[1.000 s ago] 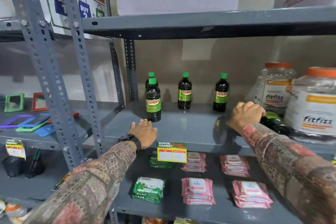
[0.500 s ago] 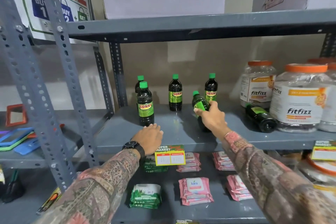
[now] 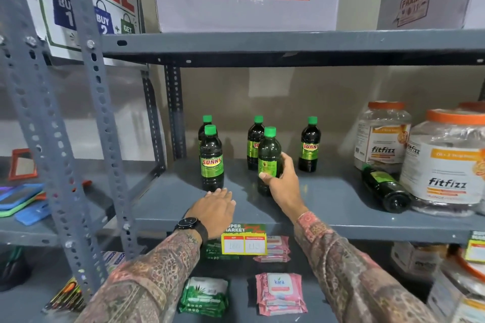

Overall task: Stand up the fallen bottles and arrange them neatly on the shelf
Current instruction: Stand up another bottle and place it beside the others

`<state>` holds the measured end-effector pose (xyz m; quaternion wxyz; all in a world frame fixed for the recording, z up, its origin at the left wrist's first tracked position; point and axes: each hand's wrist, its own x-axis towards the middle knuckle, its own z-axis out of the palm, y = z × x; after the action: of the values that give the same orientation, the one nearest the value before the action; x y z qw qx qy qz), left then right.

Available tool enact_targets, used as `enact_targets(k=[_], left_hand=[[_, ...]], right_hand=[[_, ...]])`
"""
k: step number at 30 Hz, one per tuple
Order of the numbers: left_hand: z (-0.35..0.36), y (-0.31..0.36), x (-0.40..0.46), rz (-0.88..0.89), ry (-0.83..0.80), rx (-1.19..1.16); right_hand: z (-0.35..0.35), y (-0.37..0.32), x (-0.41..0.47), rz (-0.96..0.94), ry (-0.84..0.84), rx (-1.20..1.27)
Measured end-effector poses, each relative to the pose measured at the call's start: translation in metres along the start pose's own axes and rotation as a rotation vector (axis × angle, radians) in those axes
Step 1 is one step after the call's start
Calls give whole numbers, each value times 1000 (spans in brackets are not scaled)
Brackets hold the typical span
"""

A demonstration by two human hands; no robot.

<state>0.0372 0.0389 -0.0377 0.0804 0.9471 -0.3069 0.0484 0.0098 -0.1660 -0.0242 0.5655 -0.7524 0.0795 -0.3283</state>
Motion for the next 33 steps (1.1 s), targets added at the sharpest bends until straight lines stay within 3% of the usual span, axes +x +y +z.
enact_targets(k=[6,14,18,33], left_hand=[[0,3,-3,-11,18,13],[0,1,1,-16,37,27],[0,1,0,-13,30,30],[3,-1,3,-18,34,16]], right_hand=[[2,8,0,-57,103,-256],[3,9,5,-68,55,-199],[6,10,6,-63,124,-256],[4,7,0,-84,87,-325]])
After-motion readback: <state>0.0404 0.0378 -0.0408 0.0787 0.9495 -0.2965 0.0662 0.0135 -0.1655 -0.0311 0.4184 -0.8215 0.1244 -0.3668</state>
